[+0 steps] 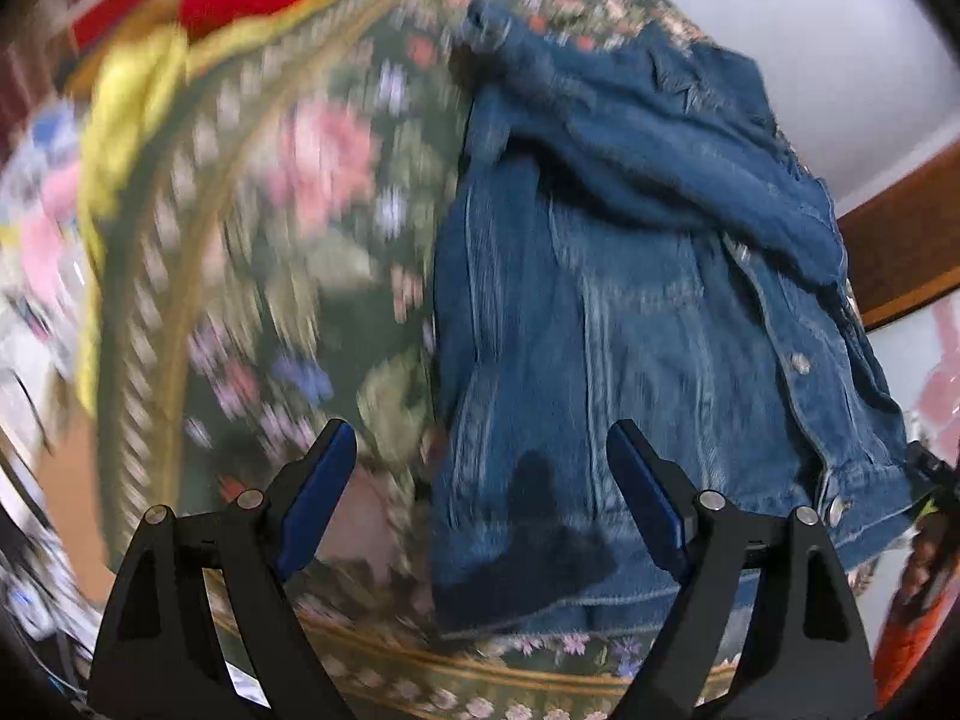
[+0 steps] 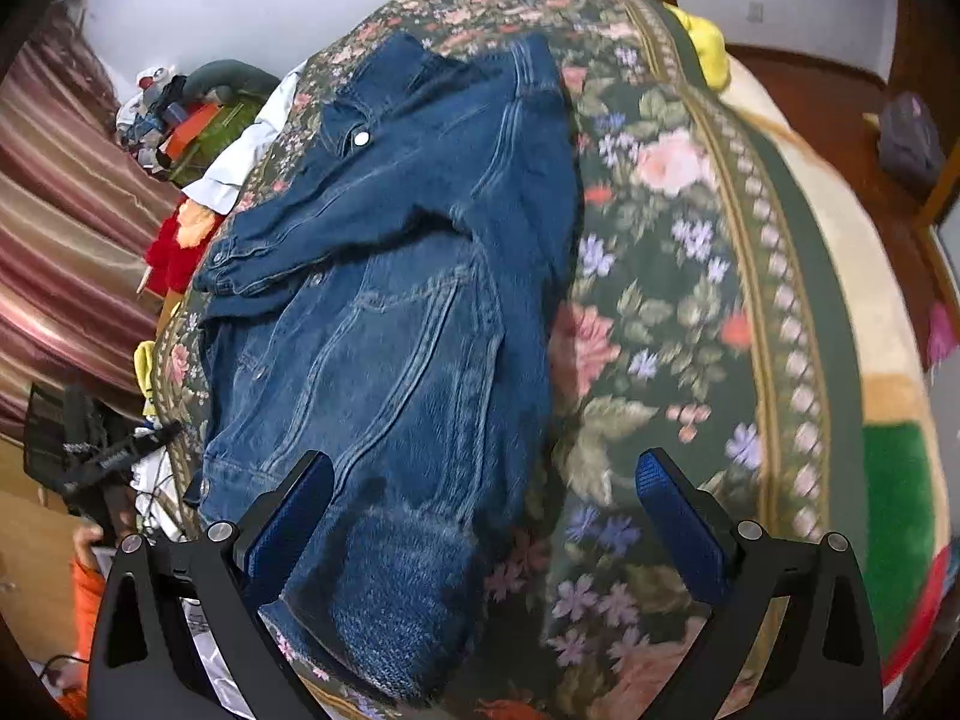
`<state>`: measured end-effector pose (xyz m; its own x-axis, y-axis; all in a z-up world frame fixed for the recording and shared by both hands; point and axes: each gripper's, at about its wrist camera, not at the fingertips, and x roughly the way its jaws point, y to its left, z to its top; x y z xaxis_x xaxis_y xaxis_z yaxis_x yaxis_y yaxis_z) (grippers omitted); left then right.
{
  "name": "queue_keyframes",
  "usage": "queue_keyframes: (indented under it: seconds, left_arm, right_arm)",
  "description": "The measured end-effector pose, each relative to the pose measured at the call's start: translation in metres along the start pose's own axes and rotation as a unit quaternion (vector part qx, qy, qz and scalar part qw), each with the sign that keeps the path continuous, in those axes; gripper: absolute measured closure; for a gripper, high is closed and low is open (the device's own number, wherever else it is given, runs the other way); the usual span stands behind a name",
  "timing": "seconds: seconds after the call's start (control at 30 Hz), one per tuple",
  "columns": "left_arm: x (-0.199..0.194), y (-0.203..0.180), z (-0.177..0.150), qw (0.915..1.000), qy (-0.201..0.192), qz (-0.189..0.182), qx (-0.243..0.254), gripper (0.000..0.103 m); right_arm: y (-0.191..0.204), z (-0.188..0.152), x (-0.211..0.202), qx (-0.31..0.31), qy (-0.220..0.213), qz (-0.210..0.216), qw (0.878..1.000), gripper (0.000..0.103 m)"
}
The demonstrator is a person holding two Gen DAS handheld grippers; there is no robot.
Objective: Fold large clothes
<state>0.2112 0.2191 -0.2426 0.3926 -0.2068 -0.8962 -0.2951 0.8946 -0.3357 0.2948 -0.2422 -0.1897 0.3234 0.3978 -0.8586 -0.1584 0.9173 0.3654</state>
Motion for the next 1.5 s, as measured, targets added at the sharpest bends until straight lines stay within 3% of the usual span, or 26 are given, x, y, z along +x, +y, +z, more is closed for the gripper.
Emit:
queue_keyframes:
  seconds: [0.2, 0.3, 0.37, 0.43, 0.57, 0.63, 0.93, 1.17, 1.5]
  left_arm:
    - [0.028, 0.014, -0.030, 0.9976, 0.032, -0.022, -0.057, 0.018]
    - [0.032, 0.016, -0.039, 0.9954, 0.030, -0.044, -0.080, 0.021]
    - [0.030, 0.014, -0.044, 0.9952, 0.026, -0.049, -0.080, 0.030]
    - [0.030, 0.010, -0.047, 0.9940, 0.030, -0.068, -0.080, 0.050]
    - [0.025, -0.001, -0.050, 0.9952, 0.028, -0.065, -0.067, 0.061]
    - [0.019, -0.011, -0.045, 0.9977, 0.017, -0.048, -0.044, 0.078]
    - [-0.021, -0.053, -0.017, 0.9972, -0.061, -0.041, 0.015, 0.085]
    - [-0.064, -0.094, 0.023, 0.9867, -0.139, -0.035, 0.077, 0.086]
    - [-0.090, -0.100, 0.105, 0.9739, -0.213, -0.029, 0.073, 0.087]
  right_arm:
    - [0.004, -0.008, 0.011, 0.017, 0.012, 0.041, 0.999, 0.005]
    - [0.008, -0.008, 0.015, 0.008, 0.001, 0.034, 0.999, 0.017]
    - [0.009, -0.009, 0.015, 0.008, -0.002, 0.039, 0.999, 0.028]
    - [0.011, -0.009, 0.014, 0.005, -0.004, 0.057, 0.998, 0.048]
    - [0.018, -0.009, 0.011, -0.011, -0.016, 0.063, 0.998, 0.065]
    - [0.021, -0.008, 0.010, -0.023, -0.027, 0.054, 0.998, 0.069]
    - [0.035, 0.006, -0.007, -0.058, -0.094, 0.053, 0.993, 0.080]
    - [0.047, 0.034, -0.019, -0.074, -0.128, 0.058, 0.987, 0.083]
    - [0.049, 0.109, -0.034, -0.060, -0.196, 0.055, 0.977, 0.087]
